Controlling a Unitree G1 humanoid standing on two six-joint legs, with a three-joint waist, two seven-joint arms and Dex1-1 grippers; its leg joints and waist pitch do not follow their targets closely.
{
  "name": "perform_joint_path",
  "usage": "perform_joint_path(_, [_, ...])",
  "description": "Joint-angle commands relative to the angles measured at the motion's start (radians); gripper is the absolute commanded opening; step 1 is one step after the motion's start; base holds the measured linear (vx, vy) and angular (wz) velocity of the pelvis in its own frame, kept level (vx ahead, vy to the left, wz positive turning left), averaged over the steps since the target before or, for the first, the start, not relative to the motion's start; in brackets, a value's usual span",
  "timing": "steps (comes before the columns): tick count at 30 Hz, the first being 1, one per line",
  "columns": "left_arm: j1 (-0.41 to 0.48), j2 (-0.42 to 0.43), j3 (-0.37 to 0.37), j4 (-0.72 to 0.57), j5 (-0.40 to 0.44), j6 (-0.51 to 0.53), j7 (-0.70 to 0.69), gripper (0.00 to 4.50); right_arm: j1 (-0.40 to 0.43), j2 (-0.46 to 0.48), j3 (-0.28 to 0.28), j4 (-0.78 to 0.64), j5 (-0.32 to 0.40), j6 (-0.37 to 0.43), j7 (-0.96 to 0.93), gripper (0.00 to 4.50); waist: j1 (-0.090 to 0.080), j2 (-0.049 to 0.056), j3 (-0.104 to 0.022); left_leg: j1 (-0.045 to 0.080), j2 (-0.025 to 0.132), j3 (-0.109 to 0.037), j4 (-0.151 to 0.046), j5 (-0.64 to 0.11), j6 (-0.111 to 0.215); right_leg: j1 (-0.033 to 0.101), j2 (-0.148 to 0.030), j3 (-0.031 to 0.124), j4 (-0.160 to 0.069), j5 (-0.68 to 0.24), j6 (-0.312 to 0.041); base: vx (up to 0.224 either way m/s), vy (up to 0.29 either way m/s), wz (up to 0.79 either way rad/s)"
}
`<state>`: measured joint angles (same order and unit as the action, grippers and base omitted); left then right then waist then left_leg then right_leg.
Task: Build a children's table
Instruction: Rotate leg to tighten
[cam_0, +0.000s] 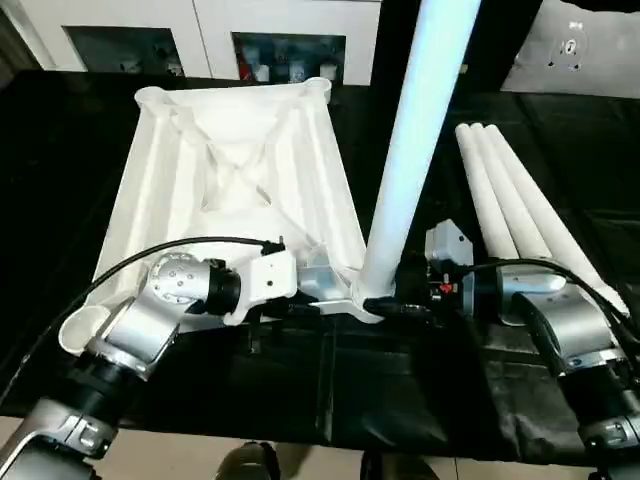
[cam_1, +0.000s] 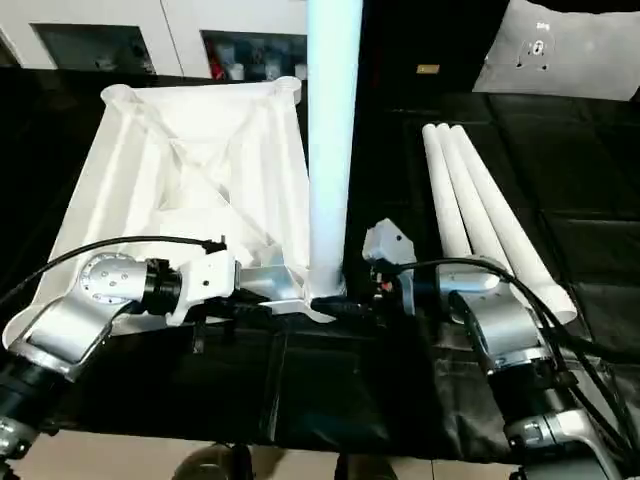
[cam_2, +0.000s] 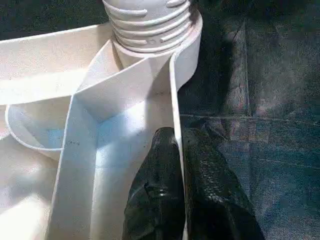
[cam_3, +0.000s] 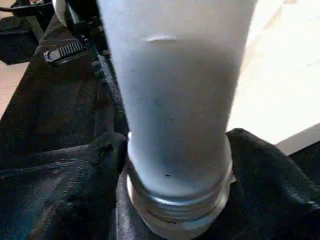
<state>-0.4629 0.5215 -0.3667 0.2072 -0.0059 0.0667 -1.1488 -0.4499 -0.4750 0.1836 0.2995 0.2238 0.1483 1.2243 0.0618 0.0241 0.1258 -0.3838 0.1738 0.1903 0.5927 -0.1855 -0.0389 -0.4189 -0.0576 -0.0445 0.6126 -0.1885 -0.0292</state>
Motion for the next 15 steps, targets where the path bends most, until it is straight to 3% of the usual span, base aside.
perform_joint_path(1, [-0.003, 0.004, -0.028, -0.003, 0.016, -0.019, -0.026, 0.00, -0.010, 0.002, 0.010, 0.009, -0.004, -0.008, 0.014, 3.05, -0.002, -0.010, -0.076, 0.016, 0.058, -0.021, -0.059, -0.080, 0.125, 0.061, -0.083, 0.050, -0.060, -0.077, -0.276, 0.000, 0.000, 0.00])
perform_joint_path(7, [0.011, 0.005, -0.023, -0.017, 0.009, -0.008, -0.023, 0.00, 0.018, 0.018, 0.018, -0.018, 0.014, 0.014, 0.016, 2.70, -0.002, -0.010, -0.076, 0.015, 0.058, -0.021, -0.059, -0.073, 0.127, 0.061, -0.083, 0.050, -0.059, -0.072, -0.275, 0.000, 0.000, 0.00])
perform_joint_path(8, [0.017, 0.004, -0.018, -0.027, 0.005, 0.004, -0.016, 0.00, 0.029, 0.022, 0.020, -0.030, 0.019, 0.020, 0.013, 2.69, 0.000, -0.005, -0.076, 0.015, 0.058, -0.022, -0.059, -0.077, 0.126, 0.060, -0.084, 0.050, -0.060, -0.077, -0.275, 0.000, 0.000, 0.00])
perform_joint_path(10, [0.025, -0.002, -0.011, -0.043, 0.003, 0.027, 0.004, 0.00, 0.044, 0.033, 0.020, -0.046, 0.028, 0.033, 0.002, 2.68, -0.002, -0.007, -0.075, 0.015, 0.060, -0.022, -0.061, -0.079, 0.125, 0.061, -0.084, 0.049, -0.059, -0.072, -0.277, 0.000, 0.000, 0.00])
perform_joint_path(11, [0.029, -0.006, -0.007, -0.052, 0.004, 0.041, 0.018, 0.00, 0.051, 0.040, 0.019, -0.056, 0.031, 0.041, -0.009, 2.68, -0.002, -0.003, -0.075, 0.016, 0.061, -0.022, -0.061, -0.081, 0.123, 0.059, -0.083, 0.049, -0.058, -0.072, -0.278, 0.000, 0.000, 0.00])
perform_joint_path(14, [0.048, -0.074, 0.033, -0.119, -0.005, 0.173, 0.144, 0.00, 0.097, 0.110, 0.023, -0.109, 0.037, 0.095, -0.115, 2.67, -0.006, -0.005, -0.070, 0.017, 0.063, -0.022, -0.065, -0.098, 0.107, 0.058, -0.084, 0.051, -0.063, -0.101, -0.278, 0.000, 0.000, 0.00])
perform_joint_path(15, [0.050, -0.112, 0.044, -0.141, 0.003, 0.223, 0.206, 0.00, 0.110, 0.157, 0.025, -0.118, 0.015, 0.096, -0.195, 2.67, -0.008, -0.006, -0.067, 0.018, 0.061, -0.022, -0.068, -0.126, 0.093, 0.056, -0.084, 0.050, -0.071, -0.155, -0.269, 0.000, 0.000, 0.00])
